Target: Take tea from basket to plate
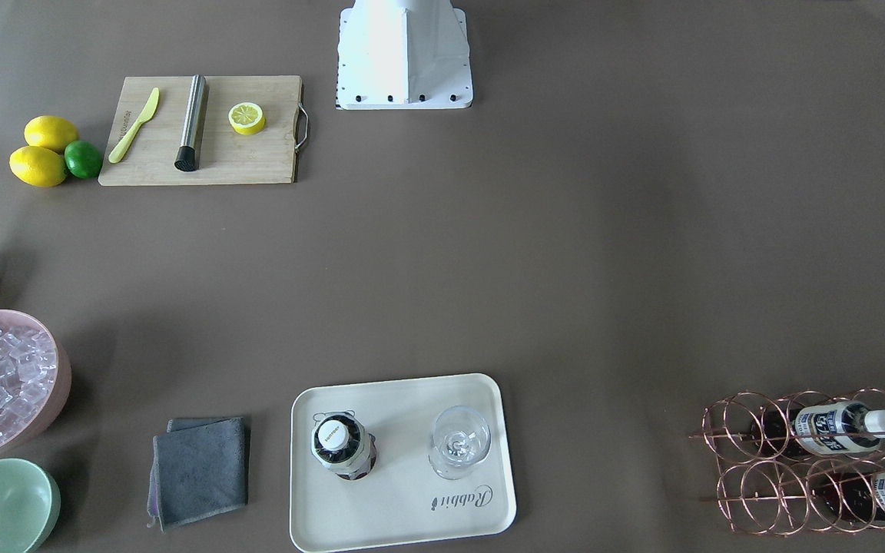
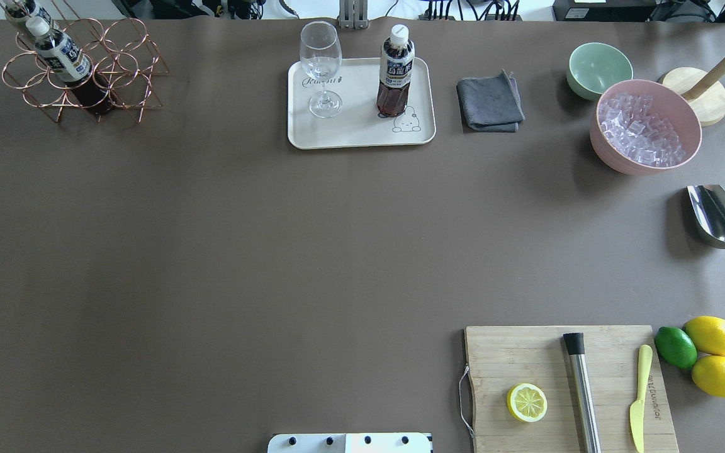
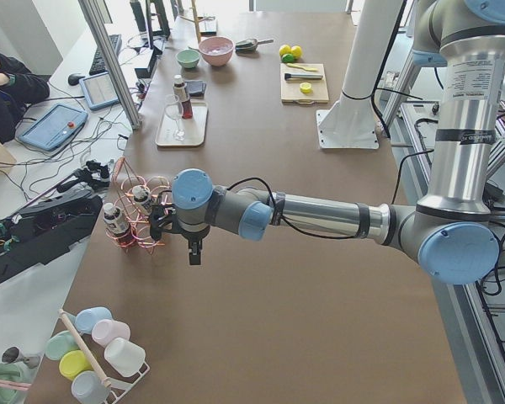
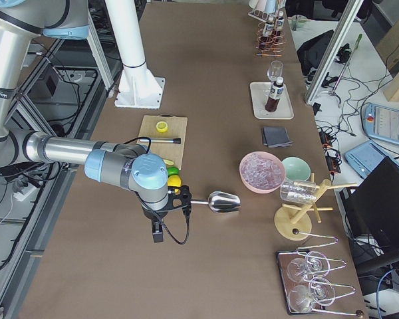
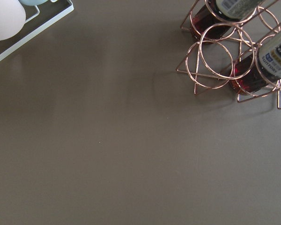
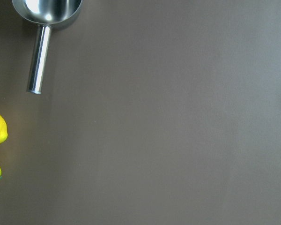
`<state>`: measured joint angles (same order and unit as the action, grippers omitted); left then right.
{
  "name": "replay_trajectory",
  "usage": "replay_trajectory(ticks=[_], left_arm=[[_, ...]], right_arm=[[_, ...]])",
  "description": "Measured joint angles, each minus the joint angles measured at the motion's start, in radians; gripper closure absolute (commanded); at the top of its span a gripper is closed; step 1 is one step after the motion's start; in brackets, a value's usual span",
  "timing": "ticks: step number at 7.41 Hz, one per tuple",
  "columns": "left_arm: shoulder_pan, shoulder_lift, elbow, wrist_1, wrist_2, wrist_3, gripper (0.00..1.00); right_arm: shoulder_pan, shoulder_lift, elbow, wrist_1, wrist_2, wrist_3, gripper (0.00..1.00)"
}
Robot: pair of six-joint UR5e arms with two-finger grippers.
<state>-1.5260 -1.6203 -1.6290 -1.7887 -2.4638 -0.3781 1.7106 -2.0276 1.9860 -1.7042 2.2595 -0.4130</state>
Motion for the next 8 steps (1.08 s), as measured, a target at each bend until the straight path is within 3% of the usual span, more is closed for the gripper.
replay_trajectory(ticks=[2, 5, 8], left_arm=[[0.003, 0.025, -0.001, 0.016, 0.019, 0.108, 0.02], [-0.034, 0.023, -0.028, 0.239, 0.128, 0.176, 0.02], [-0.062, 0.031, -0.048, 0.301, 0.214, 0.222, 0.02]], right_arm=[[0.012, -0.014, -0.004, 0.002, 0.006, -0.005, 0.01], [0.014, -0.017, -0.004, 0.002, -0.001, -0.015, 0.01], [0.014, -0.019, -0.002, 0.001, -0.003, -0.017, 0.01]])
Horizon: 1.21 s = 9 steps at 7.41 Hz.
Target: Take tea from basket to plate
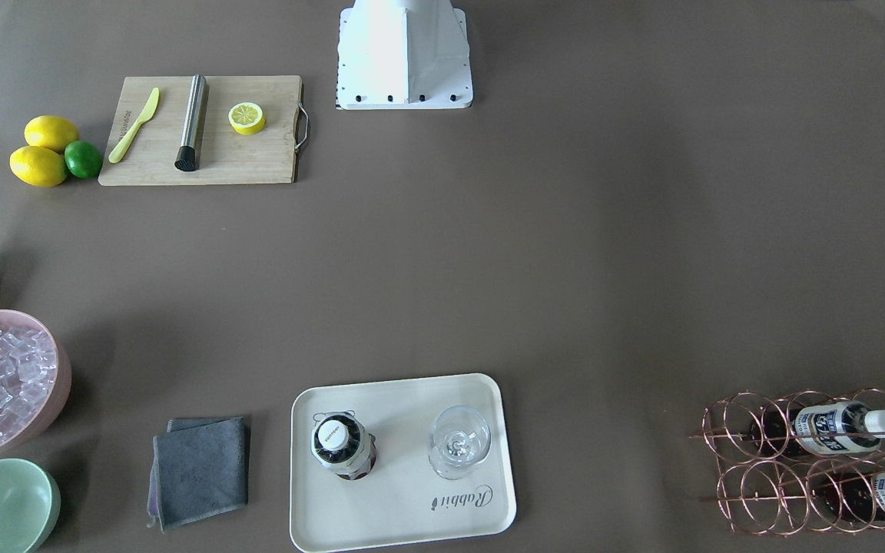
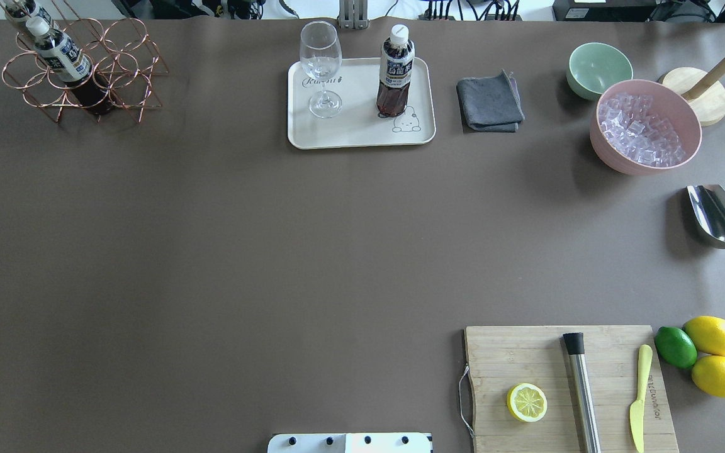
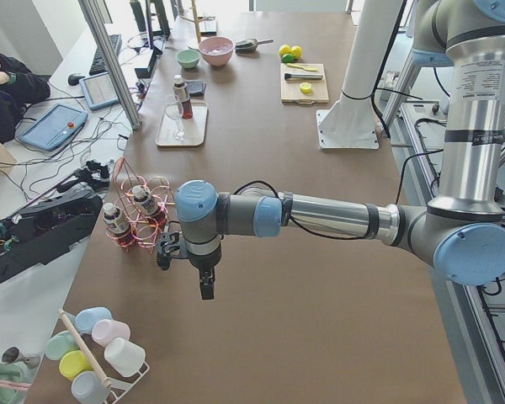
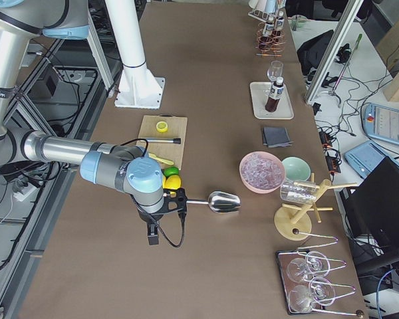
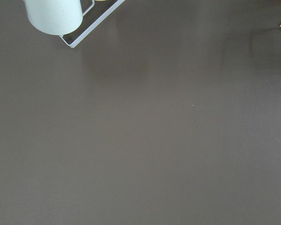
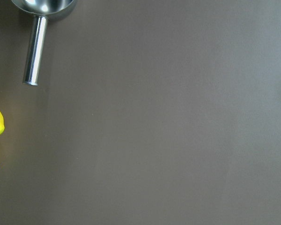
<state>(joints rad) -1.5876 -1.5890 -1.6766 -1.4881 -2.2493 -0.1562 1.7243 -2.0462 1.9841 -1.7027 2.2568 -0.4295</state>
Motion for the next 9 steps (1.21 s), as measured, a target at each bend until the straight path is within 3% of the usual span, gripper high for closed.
replay_trajectory(ticks=[9], left_arm=[[0.006, 0.009, -0.023, -0.003, 0.028, 0.0, 0.02]], right_arm=[[0.0, 0.0, 0.001, 0.0, 0.0, 0.0, 0.01]])
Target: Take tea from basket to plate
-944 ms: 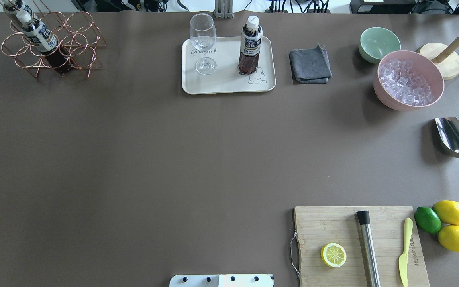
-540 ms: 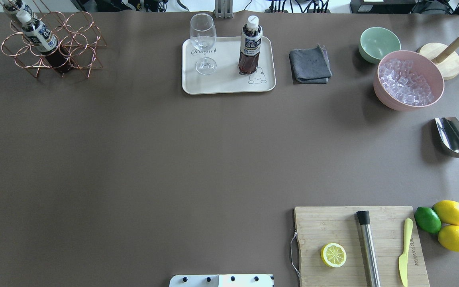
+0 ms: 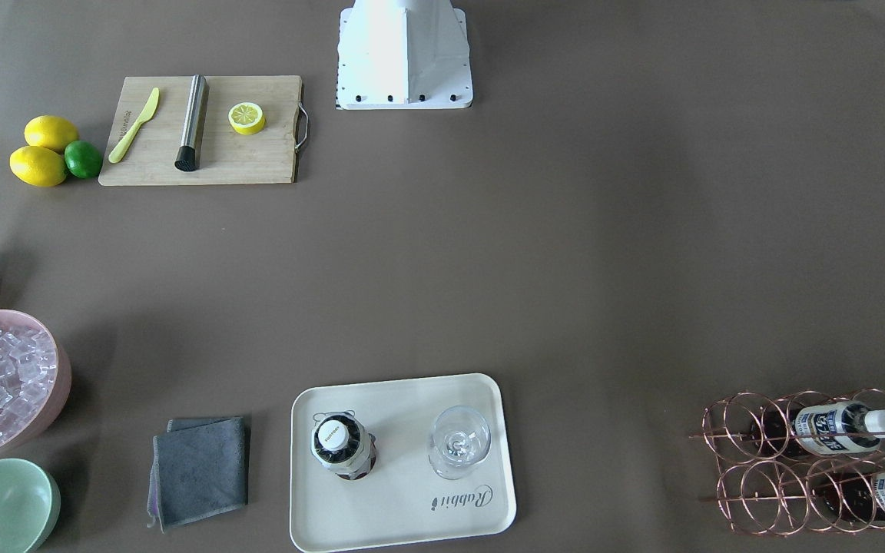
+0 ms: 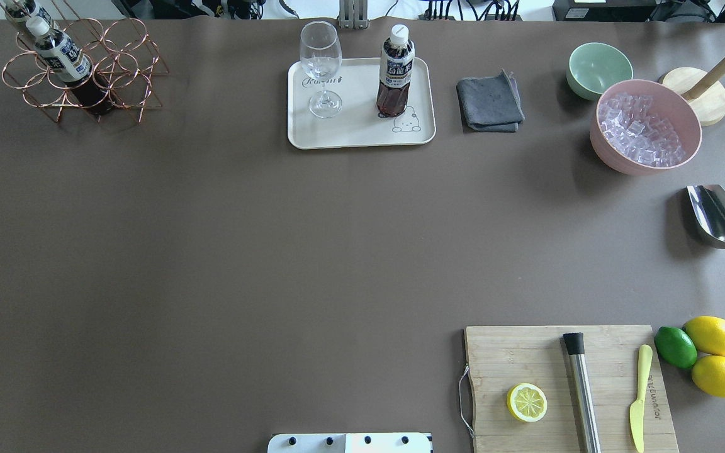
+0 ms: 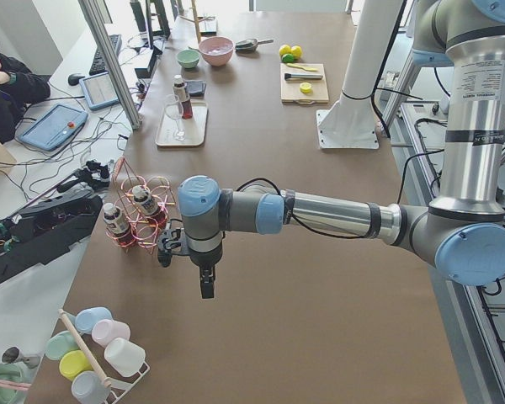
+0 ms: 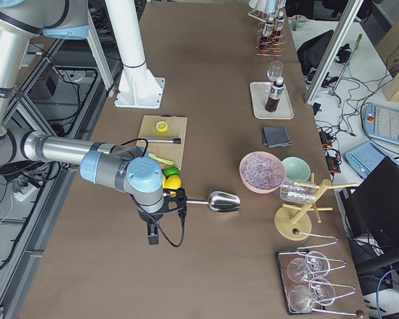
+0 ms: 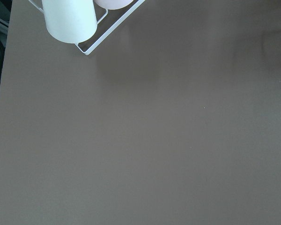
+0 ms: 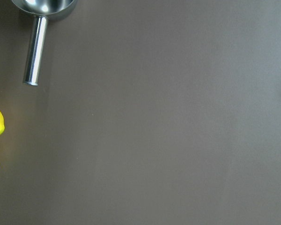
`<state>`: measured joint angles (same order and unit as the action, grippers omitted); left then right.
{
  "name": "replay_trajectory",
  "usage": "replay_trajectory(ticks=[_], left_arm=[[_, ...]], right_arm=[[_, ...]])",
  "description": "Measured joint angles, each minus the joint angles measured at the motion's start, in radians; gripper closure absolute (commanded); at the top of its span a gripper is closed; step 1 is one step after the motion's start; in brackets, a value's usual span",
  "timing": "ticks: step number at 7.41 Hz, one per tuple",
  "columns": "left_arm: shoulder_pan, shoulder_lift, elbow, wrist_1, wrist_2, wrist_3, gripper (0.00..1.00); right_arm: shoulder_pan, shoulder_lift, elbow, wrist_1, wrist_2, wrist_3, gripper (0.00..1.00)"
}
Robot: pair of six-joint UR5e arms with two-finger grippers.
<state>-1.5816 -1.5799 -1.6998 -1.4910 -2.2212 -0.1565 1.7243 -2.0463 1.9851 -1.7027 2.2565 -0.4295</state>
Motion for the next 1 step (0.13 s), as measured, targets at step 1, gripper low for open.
replay_trajectory(ticks=[1], left_arm=[[0.0, 0.0, 0.0, 0.0, -0.001, -0.001, 0.02]], right_arm=[[0.0, 0.0, 0.0, 0.0, 0.0, 0.0, 0.01]])
